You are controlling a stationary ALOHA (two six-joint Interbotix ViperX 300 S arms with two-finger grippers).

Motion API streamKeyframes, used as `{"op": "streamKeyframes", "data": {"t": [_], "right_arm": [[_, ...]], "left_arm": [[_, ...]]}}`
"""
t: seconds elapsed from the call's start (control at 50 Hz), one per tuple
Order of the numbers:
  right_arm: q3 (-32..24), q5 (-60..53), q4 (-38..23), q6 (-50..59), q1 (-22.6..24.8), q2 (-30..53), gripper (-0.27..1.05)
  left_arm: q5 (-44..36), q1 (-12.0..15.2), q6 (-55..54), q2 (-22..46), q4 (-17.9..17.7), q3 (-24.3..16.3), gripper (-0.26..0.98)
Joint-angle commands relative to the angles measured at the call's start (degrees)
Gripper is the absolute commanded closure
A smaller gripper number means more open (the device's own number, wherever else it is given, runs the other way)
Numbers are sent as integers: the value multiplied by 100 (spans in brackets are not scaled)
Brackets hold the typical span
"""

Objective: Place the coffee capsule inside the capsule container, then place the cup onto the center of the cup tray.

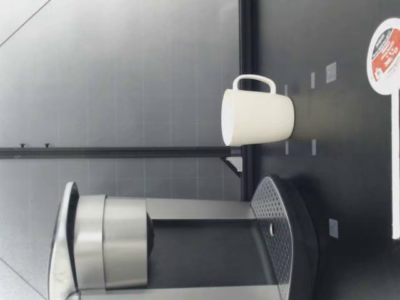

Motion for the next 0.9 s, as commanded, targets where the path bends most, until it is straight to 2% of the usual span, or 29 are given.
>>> {"op": "streamKeyframes", "data": {"t": [0.0, 0.08, 0.28, 0.56, 0.88], "right_arm": [[-62, -44, 9, 70, 9, 62, 63], [-149, -53, 97, 88, 0, 237, 71], [-413, 141, 97, 299, 0, 729, 72], [-896, 2048, 105, 624, 9, 1468, 72], [-1494, 3270, 97, 642, 466, 3085, 72]], "left_arm": [[-53, 114, -62, -9, 18, -141, 52], [-44, 123, -70, -9, 18, -167, 57], [-35, 114, -70, -9, 9, -185, 59], [-9, 123, -70, -9, 9, -202, 59], [-9, 123, -70, 0, 18, -202, 59]]}}
